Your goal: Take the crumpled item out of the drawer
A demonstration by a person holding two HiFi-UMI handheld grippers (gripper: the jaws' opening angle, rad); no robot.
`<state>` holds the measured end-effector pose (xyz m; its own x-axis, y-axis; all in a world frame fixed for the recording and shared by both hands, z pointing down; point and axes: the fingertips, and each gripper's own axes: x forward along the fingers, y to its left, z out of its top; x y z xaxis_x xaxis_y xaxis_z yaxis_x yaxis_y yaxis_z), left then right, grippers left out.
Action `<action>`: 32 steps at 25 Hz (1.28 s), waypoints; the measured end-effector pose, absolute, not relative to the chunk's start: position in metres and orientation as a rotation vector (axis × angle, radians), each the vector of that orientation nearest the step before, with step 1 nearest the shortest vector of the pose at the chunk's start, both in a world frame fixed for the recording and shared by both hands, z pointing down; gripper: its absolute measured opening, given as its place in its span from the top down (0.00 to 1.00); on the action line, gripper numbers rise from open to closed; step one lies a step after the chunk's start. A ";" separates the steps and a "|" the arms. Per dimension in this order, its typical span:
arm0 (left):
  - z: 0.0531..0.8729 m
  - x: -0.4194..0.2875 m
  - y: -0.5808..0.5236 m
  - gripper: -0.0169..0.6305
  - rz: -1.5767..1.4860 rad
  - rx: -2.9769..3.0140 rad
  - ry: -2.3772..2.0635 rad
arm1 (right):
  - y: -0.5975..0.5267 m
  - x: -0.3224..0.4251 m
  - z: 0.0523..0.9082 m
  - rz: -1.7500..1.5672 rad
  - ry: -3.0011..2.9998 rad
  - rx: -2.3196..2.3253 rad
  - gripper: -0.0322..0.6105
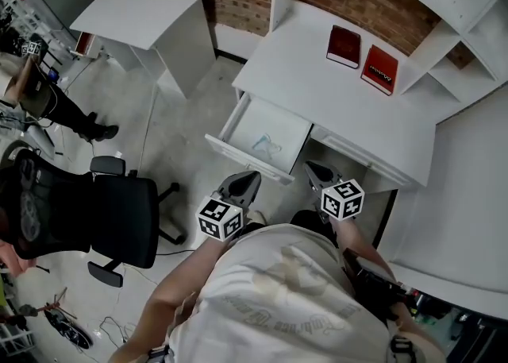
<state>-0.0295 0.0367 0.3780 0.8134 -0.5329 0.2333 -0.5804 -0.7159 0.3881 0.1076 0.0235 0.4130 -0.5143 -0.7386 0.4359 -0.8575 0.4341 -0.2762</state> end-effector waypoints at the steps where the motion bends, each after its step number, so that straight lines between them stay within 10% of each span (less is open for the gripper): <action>1: 0.376 -0.032 0.034 0.94 0.143 2.552 -0.835 | 0.019 0.106 0.411 0.686 -2.444 1.390 0.91; 32: 0.384 -0.019 -0.063 0.94 0.167 2.407 -1.142 | -0.089 0.113 0.438 0.751 -2.549 1.078 0.91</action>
<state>-0.0194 -0.0626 0.3836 0.6469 -0.7007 0.3010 -0.7575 -0.5448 0.3598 0.1130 -0.0893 0.4375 -0.6854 -0.5852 0.4334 -0.7267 0.5882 -0.3550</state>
